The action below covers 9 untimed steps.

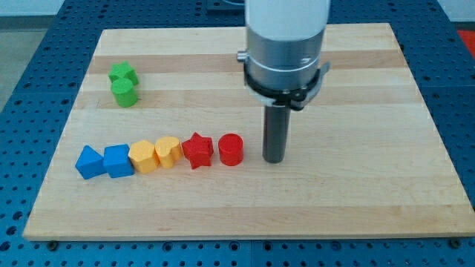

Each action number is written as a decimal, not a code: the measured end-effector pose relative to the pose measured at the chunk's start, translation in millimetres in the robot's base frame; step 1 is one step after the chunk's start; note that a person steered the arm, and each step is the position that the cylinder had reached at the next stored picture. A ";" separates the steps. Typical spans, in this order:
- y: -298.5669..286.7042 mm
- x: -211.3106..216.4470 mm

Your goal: Push red circle into red star

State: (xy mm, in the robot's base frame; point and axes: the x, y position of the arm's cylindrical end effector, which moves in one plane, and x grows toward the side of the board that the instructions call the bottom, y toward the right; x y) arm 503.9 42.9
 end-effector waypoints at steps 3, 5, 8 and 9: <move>-32.9 -14.5; -53.5 -14.5; -63.8 -15.8; -63.8 -17.3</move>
